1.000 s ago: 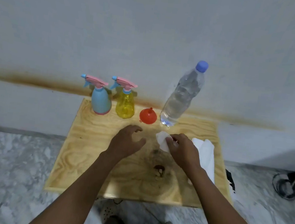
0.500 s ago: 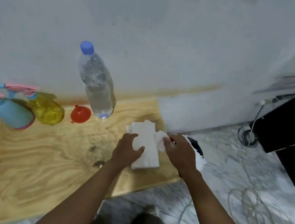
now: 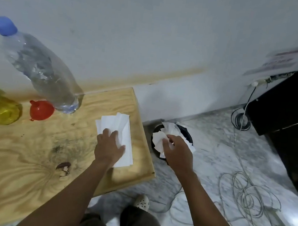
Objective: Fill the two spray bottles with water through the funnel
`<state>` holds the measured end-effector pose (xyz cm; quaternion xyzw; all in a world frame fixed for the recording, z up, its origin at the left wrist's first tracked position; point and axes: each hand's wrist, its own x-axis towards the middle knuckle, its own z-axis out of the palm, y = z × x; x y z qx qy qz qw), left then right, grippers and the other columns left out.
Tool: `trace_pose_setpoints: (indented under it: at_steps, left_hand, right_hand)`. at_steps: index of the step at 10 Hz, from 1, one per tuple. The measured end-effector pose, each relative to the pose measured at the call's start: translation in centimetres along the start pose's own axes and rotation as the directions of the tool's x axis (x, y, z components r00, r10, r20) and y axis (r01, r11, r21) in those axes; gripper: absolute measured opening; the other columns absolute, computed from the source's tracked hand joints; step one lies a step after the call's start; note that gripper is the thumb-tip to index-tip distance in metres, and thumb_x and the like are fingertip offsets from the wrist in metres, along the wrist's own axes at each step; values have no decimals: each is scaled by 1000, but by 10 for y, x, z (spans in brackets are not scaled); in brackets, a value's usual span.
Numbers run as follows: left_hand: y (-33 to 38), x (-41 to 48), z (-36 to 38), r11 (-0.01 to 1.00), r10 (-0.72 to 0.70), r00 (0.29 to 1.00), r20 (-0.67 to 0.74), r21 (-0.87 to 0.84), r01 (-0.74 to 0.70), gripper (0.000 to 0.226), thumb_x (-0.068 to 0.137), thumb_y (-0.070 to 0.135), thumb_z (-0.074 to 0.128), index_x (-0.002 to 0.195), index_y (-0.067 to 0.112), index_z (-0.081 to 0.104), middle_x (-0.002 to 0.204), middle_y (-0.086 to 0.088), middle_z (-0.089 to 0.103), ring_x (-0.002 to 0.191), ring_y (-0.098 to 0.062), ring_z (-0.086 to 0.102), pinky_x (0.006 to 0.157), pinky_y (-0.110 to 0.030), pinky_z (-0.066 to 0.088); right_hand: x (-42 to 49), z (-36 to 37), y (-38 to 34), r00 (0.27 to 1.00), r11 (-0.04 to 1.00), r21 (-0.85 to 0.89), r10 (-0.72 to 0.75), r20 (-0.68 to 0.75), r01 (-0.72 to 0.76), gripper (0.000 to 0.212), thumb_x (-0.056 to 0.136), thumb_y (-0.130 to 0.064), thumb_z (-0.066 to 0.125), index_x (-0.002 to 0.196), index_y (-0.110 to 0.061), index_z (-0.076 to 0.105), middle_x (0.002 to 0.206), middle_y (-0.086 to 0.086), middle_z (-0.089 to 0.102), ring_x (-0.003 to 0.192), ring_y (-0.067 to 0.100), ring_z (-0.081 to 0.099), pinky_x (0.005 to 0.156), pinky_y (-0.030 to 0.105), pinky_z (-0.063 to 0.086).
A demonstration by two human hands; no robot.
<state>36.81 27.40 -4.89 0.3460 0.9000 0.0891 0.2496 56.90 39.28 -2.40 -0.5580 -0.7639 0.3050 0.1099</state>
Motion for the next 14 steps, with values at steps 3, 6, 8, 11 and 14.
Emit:
trace_pose_setpoints:
  at_steps: [3,6,8,11,14]
  left_hand:
    - [6,11,1,997,-66,997,30,-39,67,66,81,38,72,137,20,42,149,-4,27,131,-31,28,87,-42,44]
    - [6,16,2,994,-102,994,30,-35,103,74,79,37,77,141,21,42,149,-5,28,132,-33,29,90,-44,44]
    - [2,13,7,996,-80,997,-17,-26,79,70,80,36,76,140,22,44,147,-4,29,130,-34,30,91,-44,43]
    - [7,12,3,994,-104,995,2,-21,104,67,82,35,74,140,22,43,149,-3,28,132,-32,28,90,-45,44]
    - [14,12,-21,982,-22,996,89,188,5,74,86,52,62,148,24,31,147,-5,37,130,-30,39,100,-41,42]
  right_hand:
    - [52,-1,82,999,999,-20,41,32,-41,28,98,-30,54,122,-18,61,114,3,63,101,22,63,77,32,48]
    - [129,13,122,983,982,-44,183,-19,-183,33,101,-27,46,131,-20,55,130,8,56,107,29,62,81,35,47]
    - [151,27,145,948,950,2,313,55,-314,45,101,-30,46,145,-19,43,147,8,45,124,27,54,94,41,46]
    - [145,14,136,967,967,18,254,37,-255,40,100,-33,47,139,-22,50,141,7,52,121,26,56,95,43,47]
    - [118,-6,83,996,997,2,73,46,-73,40,98,-40,47,135,-25,53,139,1,55,125,21,54,101,43,46]
